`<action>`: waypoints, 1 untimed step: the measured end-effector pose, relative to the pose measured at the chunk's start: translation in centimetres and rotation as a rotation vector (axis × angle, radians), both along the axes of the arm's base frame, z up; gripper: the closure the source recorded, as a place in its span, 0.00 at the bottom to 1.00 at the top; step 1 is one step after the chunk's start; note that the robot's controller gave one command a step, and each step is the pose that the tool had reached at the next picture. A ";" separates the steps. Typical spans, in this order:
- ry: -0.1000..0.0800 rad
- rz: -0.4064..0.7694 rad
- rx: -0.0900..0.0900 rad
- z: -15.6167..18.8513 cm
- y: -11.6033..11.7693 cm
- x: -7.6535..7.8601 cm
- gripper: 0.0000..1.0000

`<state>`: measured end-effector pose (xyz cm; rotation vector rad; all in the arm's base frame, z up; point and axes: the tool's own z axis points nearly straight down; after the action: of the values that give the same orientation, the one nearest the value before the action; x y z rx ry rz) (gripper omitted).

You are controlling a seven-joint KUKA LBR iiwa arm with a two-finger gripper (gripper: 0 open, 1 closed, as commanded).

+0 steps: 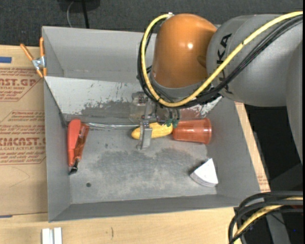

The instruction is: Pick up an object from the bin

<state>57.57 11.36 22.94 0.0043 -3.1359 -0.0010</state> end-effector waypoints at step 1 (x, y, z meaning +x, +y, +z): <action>-0.008 -0.002 0.001 0.5 -0.1 0.1 0.00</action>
Offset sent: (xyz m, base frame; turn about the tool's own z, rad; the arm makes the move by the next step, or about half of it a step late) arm -0.0418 -0.0139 0.0908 -0.1308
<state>57.71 11.30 23.43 0.0017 -3.1436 -0.0024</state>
